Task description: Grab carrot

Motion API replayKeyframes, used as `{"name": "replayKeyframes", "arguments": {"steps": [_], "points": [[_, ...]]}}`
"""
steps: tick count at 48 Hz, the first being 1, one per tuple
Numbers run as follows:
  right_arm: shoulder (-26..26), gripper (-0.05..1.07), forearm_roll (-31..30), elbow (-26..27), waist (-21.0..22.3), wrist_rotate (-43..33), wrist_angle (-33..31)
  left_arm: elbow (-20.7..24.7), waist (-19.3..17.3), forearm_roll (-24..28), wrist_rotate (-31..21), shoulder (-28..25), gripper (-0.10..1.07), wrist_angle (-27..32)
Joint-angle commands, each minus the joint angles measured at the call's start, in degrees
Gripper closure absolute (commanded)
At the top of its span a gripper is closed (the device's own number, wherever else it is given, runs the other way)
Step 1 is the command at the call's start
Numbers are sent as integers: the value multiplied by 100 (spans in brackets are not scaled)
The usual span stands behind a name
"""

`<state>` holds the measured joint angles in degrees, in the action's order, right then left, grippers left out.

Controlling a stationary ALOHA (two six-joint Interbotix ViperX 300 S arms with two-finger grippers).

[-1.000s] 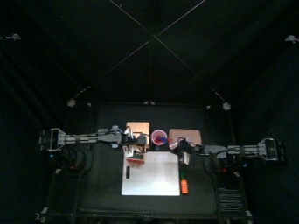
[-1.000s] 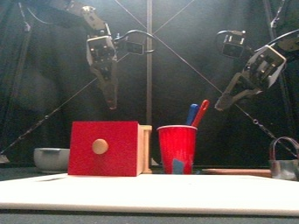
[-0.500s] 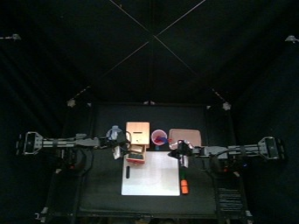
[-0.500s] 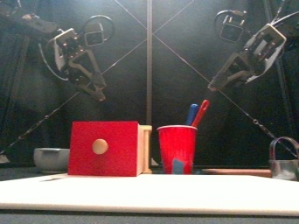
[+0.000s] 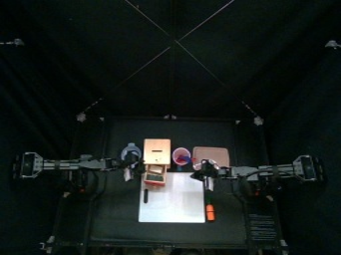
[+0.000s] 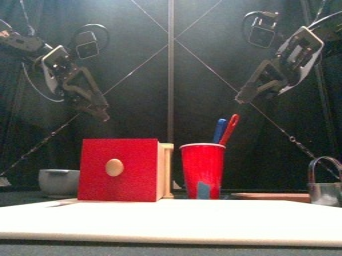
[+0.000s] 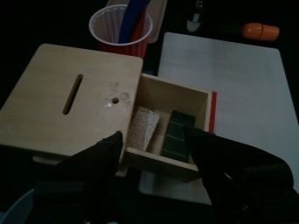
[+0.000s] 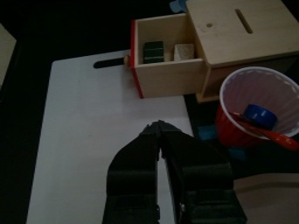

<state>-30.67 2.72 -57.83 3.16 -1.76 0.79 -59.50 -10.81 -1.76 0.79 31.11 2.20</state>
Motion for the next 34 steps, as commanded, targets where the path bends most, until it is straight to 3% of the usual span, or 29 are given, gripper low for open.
{"name": "replayKeyframes", "arguments": {"steps": [1,10,19,28,34], "points": [[-70,99,9,193,0,-9,26,176,-62,26,0,9,6,-53],[-185,99,88,396,-123,-35,-220,264,-53,62,-26,9,6,-18],[-352,96,1002,686,-439,-62,-1485,299,-53,62,-26,9,6,-26],[-343,77,2522,940,-457,-422,-2997,334,-62,62,-18,9,6,-53],[-229,54,2663,940,-483,-1485,-3568,325,-79,62,-9,0,6,-35]]}}
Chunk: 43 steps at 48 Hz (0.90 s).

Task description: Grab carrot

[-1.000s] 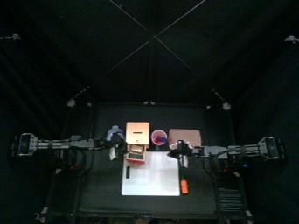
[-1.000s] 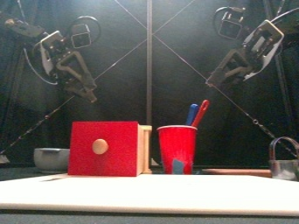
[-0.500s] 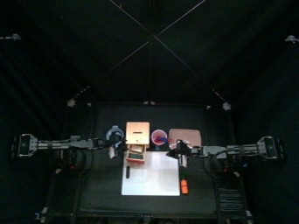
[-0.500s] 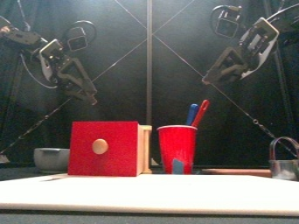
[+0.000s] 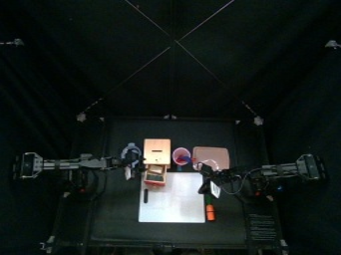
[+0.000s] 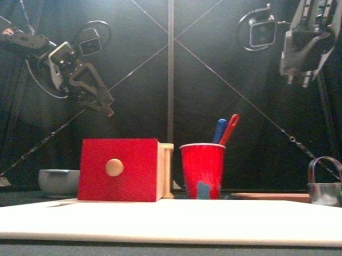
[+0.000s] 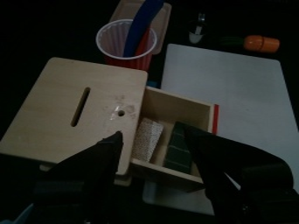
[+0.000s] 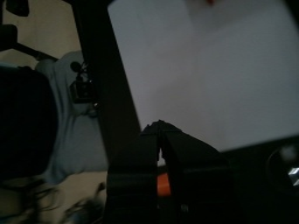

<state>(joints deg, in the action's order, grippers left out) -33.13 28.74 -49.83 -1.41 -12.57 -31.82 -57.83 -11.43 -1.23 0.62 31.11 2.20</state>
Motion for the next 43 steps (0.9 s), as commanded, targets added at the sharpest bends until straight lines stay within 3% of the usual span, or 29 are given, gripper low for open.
{"name": "replayKeyframes", "arguments": {"steps": [1,6,12,22,30,43], "points": [[26,50,26,149,-26,-598,-422,158,-18,9,9,0,6,-35],[97,31,-325,185,-62,-1705,-1090,149,-18,35,9,0,6,0],[123,16,-844,281,-290,-3217,-1740,141,-26,97,0,0,6,9],[149,15,-1468,290,-1011,-5405,-1898,167,-26,132,0,0,6,0],[519,15,-2259,229,-1837,-7225,-1767,176,-26,132,0,0,6,-35],[1274,15,-3208,237,-2540,-9097,-1371,176,-70,246,0,0,6,-97]]}}
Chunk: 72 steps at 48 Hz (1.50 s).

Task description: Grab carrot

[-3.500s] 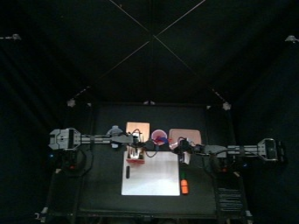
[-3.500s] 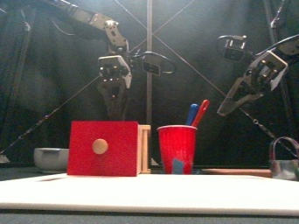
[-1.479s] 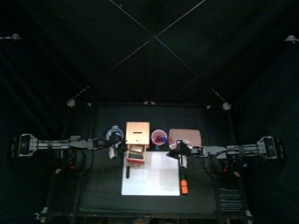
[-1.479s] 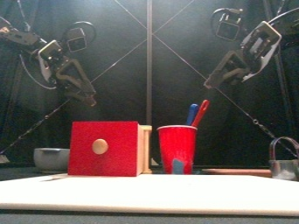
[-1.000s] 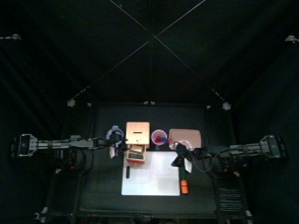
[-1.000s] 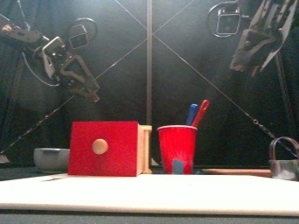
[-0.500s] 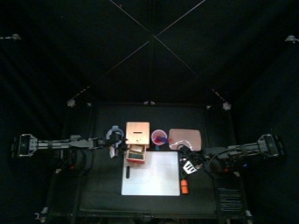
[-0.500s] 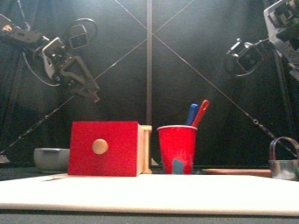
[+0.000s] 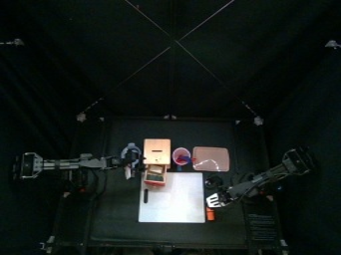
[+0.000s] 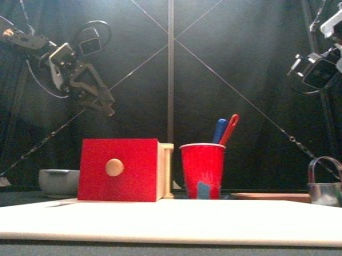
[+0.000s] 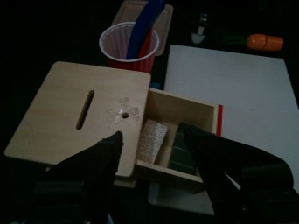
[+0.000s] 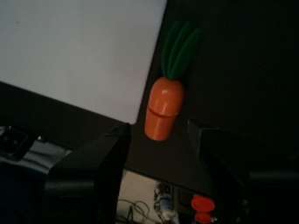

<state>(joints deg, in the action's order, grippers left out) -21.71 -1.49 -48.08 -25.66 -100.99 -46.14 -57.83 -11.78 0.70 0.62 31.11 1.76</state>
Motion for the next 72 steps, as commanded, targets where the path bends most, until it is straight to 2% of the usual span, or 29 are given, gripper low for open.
{"name": "replayKeyframes", "arguments": {"steps": [1,9,22,32,44,62,72], "points": [[193,15,-229,70,-132,-325,62,176,-44,62,0,0,6,-53],[580,15,-396,53,-202,-721,149,158,-62,158,9,0,6,-53],[1230,15,-97,26,-202,-721,782,97,-97,290,0,0,6,-53],[1573,15,79,44,-272,-721,782,35,-70,290,0,0,6,-44],[1749,18,70,149,-290,-721,835,9,-53,290,-9,0,6,-18],[1978,34,26,343,-316,-712,844,-26,-44,290,0,0,6,9],[1723,35,-237,650,-272,-519,817,26,-114,431,0,35,6,0]]}}
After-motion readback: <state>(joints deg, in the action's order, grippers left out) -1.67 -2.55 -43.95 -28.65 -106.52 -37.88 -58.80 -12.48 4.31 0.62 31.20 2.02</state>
